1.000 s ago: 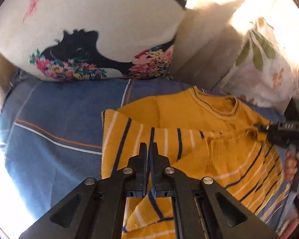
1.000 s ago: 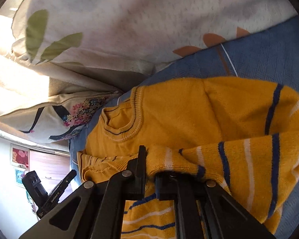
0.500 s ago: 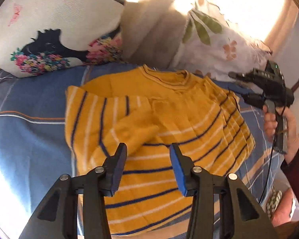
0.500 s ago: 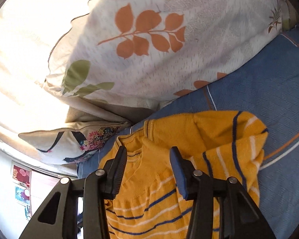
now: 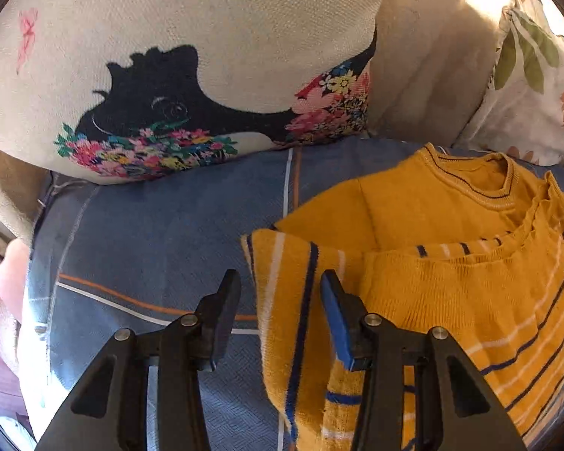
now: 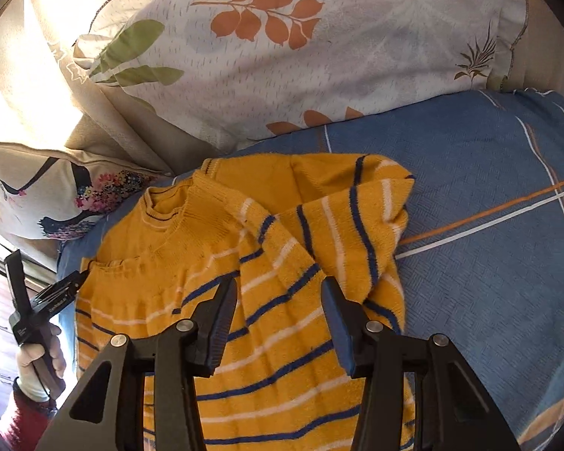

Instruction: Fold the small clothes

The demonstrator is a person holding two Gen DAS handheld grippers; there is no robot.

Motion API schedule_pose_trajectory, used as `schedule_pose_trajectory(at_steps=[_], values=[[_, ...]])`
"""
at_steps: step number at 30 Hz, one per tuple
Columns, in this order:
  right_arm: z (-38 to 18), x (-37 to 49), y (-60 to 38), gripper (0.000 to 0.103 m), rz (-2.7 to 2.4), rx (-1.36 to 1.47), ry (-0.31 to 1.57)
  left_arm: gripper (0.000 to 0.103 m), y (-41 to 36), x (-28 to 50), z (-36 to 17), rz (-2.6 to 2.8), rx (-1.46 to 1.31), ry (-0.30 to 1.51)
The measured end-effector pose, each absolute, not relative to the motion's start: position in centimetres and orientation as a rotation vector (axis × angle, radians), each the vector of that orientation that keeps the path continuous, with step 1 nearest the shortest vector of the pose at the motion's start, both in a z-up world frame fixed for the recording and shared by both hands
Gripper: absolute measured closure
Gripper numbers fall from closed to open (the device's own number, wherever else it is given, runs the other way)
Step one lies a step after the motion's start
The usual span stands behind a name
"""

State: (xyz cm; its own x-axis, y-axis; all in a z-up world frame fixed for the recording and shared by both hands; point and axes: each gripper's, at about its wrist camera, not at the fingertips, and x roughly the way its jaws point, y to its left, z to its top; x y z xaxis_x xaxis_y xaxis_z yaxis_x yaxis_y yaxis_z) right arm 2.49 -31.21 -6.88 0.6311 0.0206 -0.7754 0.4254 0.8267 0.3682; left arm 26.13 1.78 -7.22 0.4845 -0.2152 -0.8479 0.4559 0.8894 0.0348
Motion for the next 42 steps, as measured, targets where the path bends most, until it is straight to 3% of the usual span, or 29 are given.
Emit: schedule_pose_trajectory(at_steps=[2, 5, 6, 7, 8, 11, 15, 24, 26, 34, 42], values=[[-7.2, 3.1, -31.2, 0.047, -0.297, 0.526, 0.876, 0.059, 2.3, 25.8, -6.9, -0.449, 0.235, 0.998], [-8.7, 3.8, -30.9, 0.049, -0.306, 0.529, 0.923, 0.059, 2.8, 24.4, -6.0, -0.467, 0.242, 0.979], [-9.0, 3.9, -30.7, 0.058, -0.287, 0.536, 0.939, 0.059, 2.8, 23.9, -5.6, -0.466, 0.254, 0.969], [-9.3, 3.6, -30.6, 0.093, -0.270, 0.547, 0.949, 0.059, 2.8, 23.4, -5.2, -0.465, 0.266, 0.961], [-9.4, 3.3, -30.8, 0.096, -0.274, 0.564, 0.964, 0.058, 2.7, 22.8, -4.8, -0.463, 0.276, 0.953], [-9.5, 1.8, -32.4, 0.097, -0.344, 0.626, 0.960, 0.050, 2.3, 21.6, -4.1, -0.443, 0.305, 0.927], [-10.1, 1.5, -33.8, 0.098, -0.346, 0.719, 0.969, 0.048, 2.2, 19.7, -4.2, -0.396, 0.378, 0.913], [-3.1, 0.2, -27.8, 0.077, -0.340, 0.486, 0.829, 0.048, 3.8, 18.6, -5.2, -0.367, 0.363, 0.964], [-3.2, 1.7, -25.8, 0.067, -0.253, 0.453, 0.859, 0.048, 4.1, 18.4, -5.5, -0.362, 0.355, 0.976], [-9.1, 11.1, -25.5, 0.066, -0.191, 0.453, 1.025, 0.048, 6.4, 17.8, -6.6, -0.332, 0.280, 1.036], [-4.4, 12.2, -20.9, 0.064, -0.115, 0.335, 1.000, 0.048, 9.3, 17.0, -7.7, -0.281, 0.199, 1.050]])
